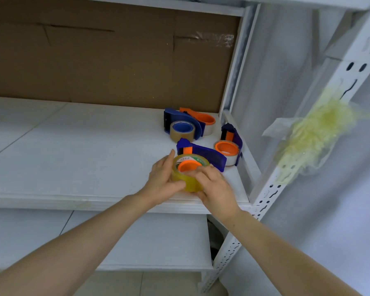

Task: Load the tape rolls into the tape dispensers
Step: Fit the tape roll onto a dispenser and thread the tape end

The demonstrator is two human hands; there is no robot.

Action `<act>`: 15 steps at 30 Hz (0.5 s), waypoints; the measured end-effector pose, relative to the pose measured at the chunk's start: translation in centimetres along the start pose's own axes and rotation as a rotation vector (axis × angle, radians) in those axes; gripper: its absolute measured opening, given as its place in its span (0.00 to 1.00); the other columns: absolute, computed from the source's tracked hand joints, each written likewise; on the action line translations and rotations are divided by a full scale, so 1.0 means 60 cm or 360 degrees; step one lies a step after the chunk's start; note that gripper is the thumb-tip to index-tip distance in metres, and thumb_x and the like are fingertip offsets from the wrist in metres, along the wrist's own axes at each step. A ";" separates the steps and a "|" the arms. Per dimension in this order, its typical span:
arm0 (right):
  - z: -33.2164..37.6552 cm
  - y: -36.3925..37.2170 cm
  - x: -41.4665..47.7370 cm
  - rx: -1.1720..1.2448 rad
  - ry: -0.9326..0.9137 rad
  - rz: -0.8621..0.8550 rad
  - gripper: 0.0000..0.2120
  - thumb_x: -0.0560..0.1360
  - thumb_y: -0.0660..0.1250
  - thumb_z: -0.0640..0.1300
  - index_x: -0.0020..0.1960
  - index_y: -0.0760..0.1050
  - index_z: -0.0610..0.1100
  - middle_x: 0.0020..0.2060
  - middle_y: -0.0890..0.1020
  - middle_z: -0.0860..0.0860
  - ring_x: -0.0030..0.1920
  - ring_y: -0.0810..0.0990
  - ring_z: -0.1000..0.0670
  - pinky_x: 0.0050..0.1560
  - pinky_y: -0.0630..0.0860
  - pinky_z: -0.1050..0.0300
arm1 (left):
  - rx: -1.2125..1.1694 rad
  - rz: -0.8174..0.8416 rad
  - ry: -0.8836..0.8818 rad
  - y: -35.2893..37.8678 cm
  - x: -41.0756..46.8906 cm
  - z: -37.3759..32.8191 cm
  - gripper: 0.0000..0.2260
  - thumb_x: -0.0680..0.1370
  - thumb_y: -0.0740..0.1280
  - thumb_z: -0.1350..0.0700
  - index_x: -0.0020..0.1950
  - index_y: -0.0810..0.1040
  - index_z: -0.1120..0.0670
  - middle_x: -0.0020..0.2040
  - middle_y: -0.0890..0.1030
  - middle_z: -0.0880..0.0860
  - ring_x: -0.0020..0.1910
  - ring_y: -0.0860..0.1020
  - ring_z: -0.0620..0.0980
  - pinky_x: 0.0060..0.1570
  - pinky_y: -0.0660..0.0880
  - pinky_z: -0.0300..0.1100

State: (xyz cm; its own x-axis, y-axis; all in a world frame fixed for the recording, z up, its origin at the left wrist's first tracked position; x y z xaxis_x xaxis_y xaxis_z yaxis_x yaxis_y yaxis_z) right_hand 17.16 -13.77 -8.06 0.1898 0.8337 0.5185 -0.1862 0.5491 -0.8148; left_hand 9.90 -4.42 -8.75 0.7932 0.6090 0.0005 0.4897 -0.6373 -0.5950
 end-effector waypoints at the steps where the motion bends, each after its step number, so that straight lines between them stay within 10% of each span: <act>1: 0.001 0.000 -0.001 0.0135 0.0008 0.0049 0.25 0.67 0.73 0.44 0.62 0.73 0.48 0.58 0.78 0.50 0.59 0.75 0.46 0.61 0.74 0.54 | 0.0055 -0.0036 0.0077 -0.002 -0.001 -0.011 0.43 0.63 0.61 0.47 0.77 0.50 0.50 0.75 0.58 0.51 0.74 0.53 0.51 0.70 0.56 0.46; 4: -0.023 -0.024 -0.003 0.0584 0.0260 -0.0006 0.24 0.66 0.62 0.47 0.62 0.72 0.44 0.60 0.75 0.50 0.62 0.71 0.52 0.61 0.67 0.67 | 0.0394 -0.0065 0.0332 0.005 -0.005 -0.041 0.42 0.61 0.59 0.40 0.75 0.58 0.51 0.73 0.63 0.51 0.72 0.59 0.50 0.69 0.54 0.41; 10: -0.130 -0.058 0.035 0.0442 0.0952 -0.0213 0.19 0.75 0.62 0.36 0.65 0.68 0.42 0.65 0.71 0.47 0.65 0.69 0.48 0.65 0.68 0.55 | 0.0917 -0.0053 0.0392 0.040 0.006 -0.047 0.43 0.68 0.70 0.43 0.76 0.51 0.51 0.75 0.54 0.52 0.75 0.52 0.53 0.74 0.47 0.48; 15: -0.129 -0.010 0.047 0.0355 0.1143 0.0300 0.23 0.78 0.60 0.53 0.69 0.64 0.45 0.59 0.77 0.45 0.62 0.74 0.44 0.60 0.73 0.50 | 0.0163 0.0026 -0.0251 0.038 0.023 0.008 0.57 0.62 0.76 0.42 0.76 0.38 0.51 0.75 0.54 0.56 0.75 0.58 0.56 0.71 0.63 0.49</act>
State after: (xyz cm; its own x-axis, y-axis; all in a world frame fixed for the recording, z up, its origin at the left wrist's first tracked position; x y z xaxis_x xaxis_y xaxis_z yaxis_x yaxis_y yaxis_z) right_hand 25.23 -12.21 -8.13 0.6999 0.7140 0.0187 -0.4528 0.4638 -0.7615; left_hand 11.94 -4.82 -10.52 0.7304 0.6704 -0.1308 0.4315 -0.6013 -0.6724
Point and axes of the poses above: each hand's wrist, its own x-axis towards the middle knuckle, its own y-axis out of the palm, z = x × y, the point moved 9 cm from there along x, towards the middle knuckle
